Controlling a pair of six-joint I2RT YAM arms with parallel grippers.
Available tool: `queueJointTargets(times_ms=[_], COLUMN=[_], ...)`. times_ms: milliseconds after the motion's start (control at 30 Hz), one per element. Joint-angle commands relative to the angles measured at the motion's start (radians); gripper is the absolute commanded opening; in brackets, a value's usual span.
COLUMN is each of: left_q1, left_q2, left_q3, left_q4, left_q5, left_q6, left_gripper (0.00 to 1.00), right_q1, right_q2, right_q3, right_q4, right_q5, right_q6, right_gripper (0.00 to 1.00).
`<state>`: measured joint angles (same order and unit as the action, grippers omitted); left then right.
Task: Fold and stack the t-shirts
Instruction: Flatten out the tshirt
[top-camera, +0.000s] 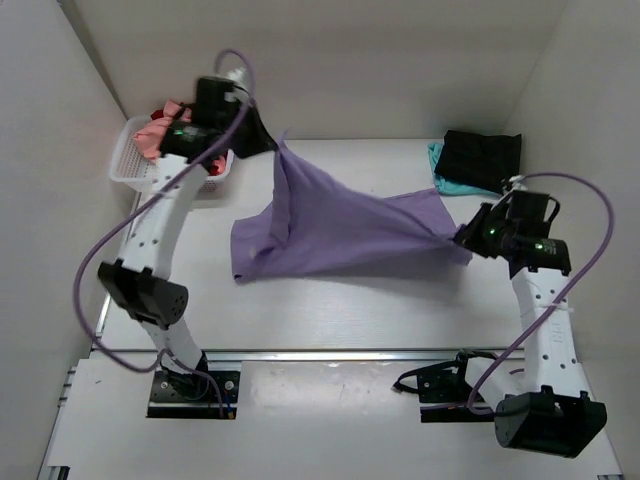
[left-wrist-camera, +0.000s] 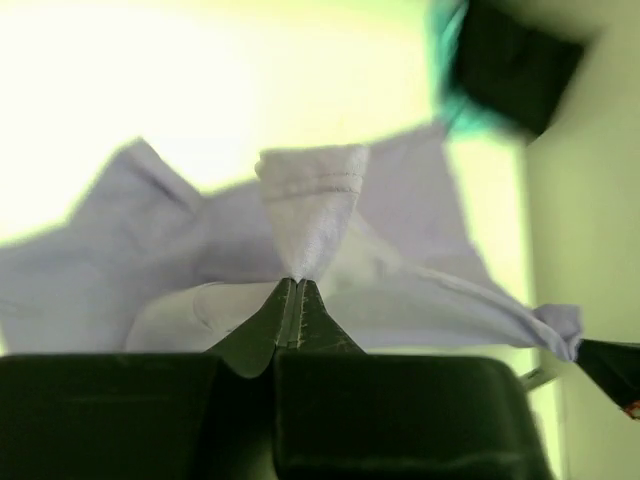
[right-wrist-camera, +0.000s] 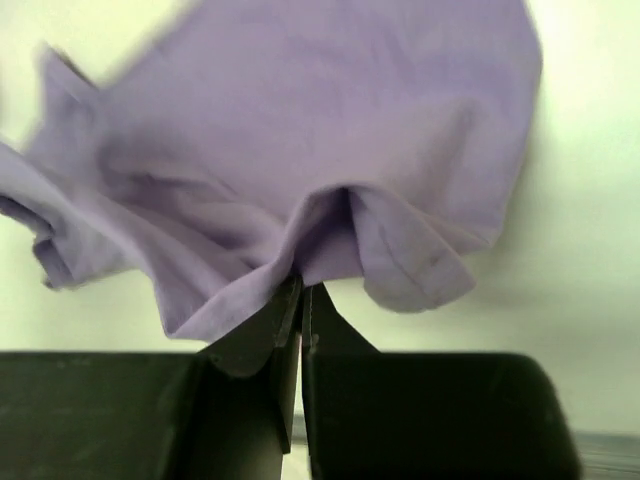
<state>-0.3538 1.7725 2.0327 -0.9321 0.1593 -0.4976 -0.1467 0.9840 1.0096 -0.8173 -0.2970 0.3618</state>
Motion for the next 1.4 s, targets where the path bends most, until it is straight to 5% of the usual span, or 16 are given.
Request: queueJointTargets(times_ms=[0, 167, 367, 567, 767, 933, 1033, 1100, 1200, 1267, 1300, 1367], left_q1=[0.099, 0.176, 0.174, 0.18, 0.174, 0.141, 0.148, 0.162, 0.171, 0.173, 0.167, 0.158], left_q2=[-0.16, -0.266, -0.336, -0.392, -0.259, -0.012, 0.106, 0.168, 0.223, 0.159, 0.092, 0.025], left_q3=[0.115, 0.064, 0.164, 0.144, -0.003, -0.019, 0.071, 0.281, 0.536, 0.514, 0.441, 0.446], left_q4=[-0.116, -0.132, -0.139, 0.036, 0.073, -0.075, -0.089, -0.097, -0.053, 0.091, 0.133, 0.18], left_q5=[0.103, 0.155, 0.031, -0.034, 0.098, 0.129, 0.099, 0.069, -0.015, -0.055, -0.069, -0.115], left_q6=[-0.001, -0.047, -0.027, -0.057, -0.078, 0.003, 0.048, 0.063, 0.06, 0.059, 0.068, 0.086], left_gripper=[0.0, 0.0, 0.0, 0.0, 0.0, 0.0, 0.0, 0.0, 0.0, 0.0, 0.0, 0.0], right_q1=[-0.027, 0.016, 0.136, 0.061, 0.087, 0.2, 0.217, 0.249, 0.317, 0.329, 0.326, 0.335], right_q2=[-0.039, -0.03, 0.031, 0.056, 0.244, 0.503, 0.631, 0.756, 0.914, 0.949, 0.915, 0.787], right_q3=[0.194, 0.361, 0.573, 0.635, 0.586, 0.616, 0.758, 0.942, 1.396, 1.666, 1.658, 1.388], right_q4=[0.053, 0.046, -0.049, -0.054, -0.137, -0.117, -0.132, -0.176, -0.25, -0.25, -0.206, -0.076], right_q5=[0.071, 0.176, 0.349, 0.196, 0.075, 0.082, 0.087, 0.166, 0.265, 0.277, 0.283, 0.297], right_q6=[-0.003, -0.012, -0.072, -0.075, -0.047, -0.056, -0.081, -0.121, -0.208, -0.204, -0.201, -0.193], right_gripper=[0.0, 0.0, 0.0, 0.0, 0.0, 0.0, 0.0, 0.0, 0.0, 0.0, 0.0, 0.0])
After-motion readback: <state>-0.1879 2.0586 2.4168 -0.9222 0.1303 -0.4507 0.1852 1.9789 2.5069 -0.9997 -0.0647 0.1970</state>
